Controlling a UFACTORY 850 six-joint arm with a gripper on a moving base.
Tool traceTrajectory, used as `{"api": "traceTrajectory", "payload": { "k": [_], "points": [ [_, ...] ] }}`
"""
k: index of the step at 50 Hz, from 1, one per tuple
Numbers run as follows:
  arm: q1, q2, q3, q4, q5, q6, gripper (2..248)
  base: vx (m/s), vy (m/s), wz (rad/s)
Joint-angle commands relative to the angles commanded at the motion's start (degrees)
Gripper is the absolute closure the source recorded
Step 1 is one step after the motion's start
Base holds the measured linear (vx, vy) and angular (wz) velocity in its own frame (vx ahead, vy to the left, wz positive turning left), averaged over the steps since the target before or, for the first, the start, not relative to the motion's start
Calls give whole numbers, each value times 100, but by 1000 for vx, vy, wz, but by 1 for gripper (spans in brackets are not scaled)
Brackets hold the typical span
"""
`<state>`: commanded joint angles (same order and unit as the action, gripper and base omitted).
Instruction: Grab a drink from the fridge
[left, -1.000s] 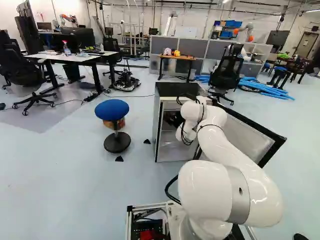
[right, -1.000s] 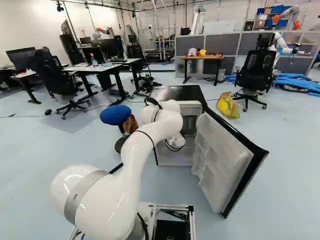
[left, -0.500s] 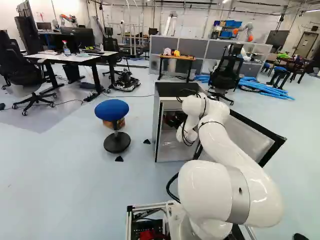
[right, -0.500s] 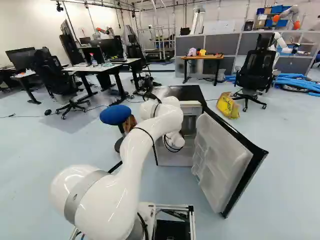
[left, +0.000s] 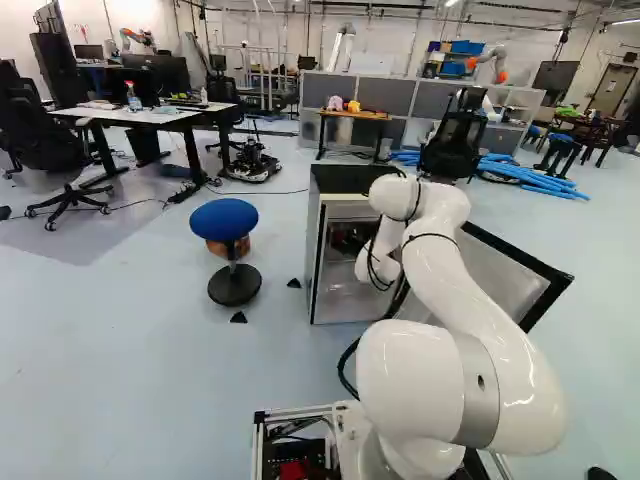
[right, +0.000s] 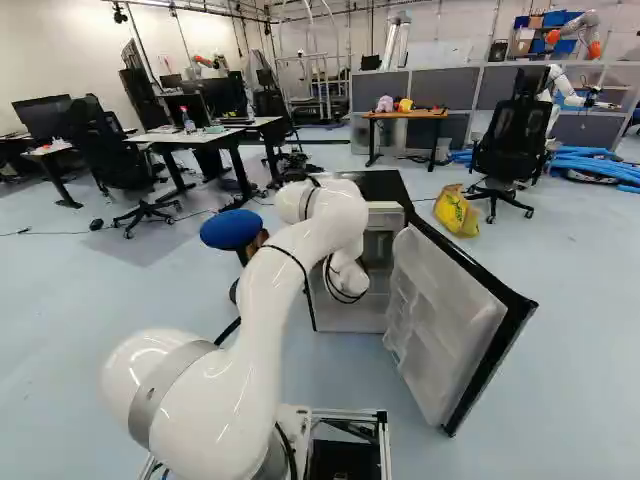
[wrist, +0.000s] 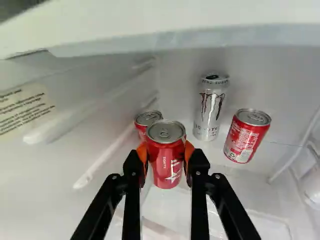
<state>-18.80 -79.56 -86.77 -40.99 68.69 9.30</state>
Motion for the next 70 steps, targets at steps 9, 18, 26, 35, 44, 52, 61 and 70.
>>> {"api": "traceTrajectory", "payload": {
  "k": [9, 18, 26, 35, 44, 52, 61, 70],
  "points": [
    [-35, 254, 380, 0, 0, 0, 157, 0, 0, 0],
    [-106, 435, 730, 0, 0, 0, 157, 0, 0, 0],
    [-183, 593, 1038, 0, 0, 0, 157, 0, 0, 0],
    [-274, 761, 1371, 0, 0, 0, 157, 0, 0, 0],
    [-371, 925, 1703, 0, 0, 0, 157, 0, 0, 0],
    [-442, 1101, 2002, 0, 0, 0, 157, 0, 0, 0],
    [-520, 1400, 2415, 0, 0, 0, 157, 0, 0, 0],
    [-602, 1713, 2825, 0, 0, 0, 157, 0, 0, 0]
  ]
}}
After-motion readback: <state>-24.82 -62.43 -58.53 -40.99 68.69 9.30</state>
